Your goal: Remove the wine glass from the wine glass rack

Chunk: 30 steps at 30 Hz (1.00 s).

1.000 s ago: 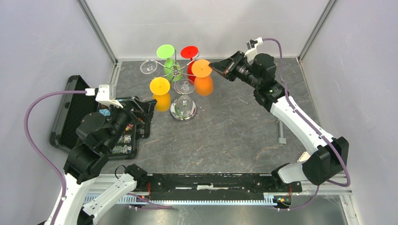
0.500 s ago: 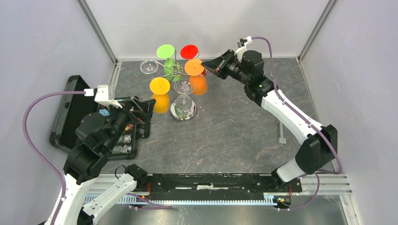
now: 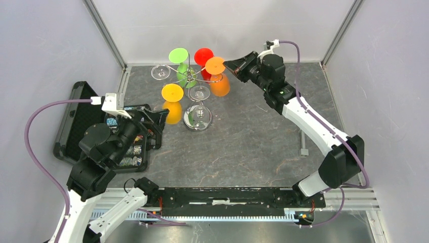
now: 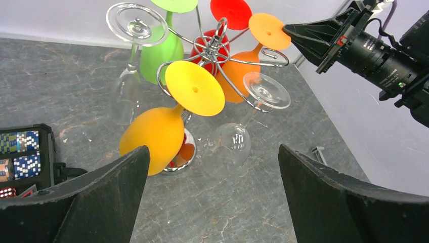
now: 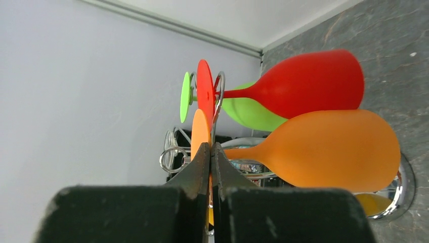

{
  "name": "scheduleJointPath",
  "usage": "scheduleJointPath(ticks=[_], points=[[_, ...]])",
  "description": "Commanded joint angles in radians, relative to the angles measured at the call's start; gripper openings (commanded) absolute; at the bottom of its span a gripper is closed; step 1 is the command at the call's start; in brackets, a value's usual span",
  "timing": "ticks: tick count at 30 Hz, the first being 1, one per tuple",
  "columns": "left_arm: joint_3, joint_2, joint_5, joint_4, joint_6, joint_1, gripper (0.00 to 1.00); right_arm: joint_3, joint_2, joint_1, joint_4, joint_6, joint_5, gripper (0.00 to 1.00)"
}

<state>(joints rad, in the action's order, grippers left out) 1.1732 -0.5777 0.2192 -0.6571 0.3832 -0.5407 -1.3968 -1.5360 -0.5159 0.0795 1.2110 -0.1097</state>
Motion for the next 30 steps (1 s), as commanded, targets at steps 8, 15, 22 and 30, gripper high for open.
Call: scheduleJointPath(ticks=[8,15,22,30], points=[[0.035,-0.020,-0.270,0.050,-0.076,0.003,1.00,0.164,0.226,0.046,0.073,0.033,0.087,0.00],[0.029,-0.081,-0.584,0.150,0.044,0.003,1.00,0.335,0.453,0.075,0.086,0.055,0.083,0.00],[-0.159,-0.077,-0.765,0.528,0.457,0.001,1.00,0.478,0.707,0.079,0.070,0.097,0.067,0.00],[-0.190,-0.137,-0.814,0.740,0.575,-0.021,1.00,0.511,0.867,0.082,0.096,0.058,0.043,0.00]])
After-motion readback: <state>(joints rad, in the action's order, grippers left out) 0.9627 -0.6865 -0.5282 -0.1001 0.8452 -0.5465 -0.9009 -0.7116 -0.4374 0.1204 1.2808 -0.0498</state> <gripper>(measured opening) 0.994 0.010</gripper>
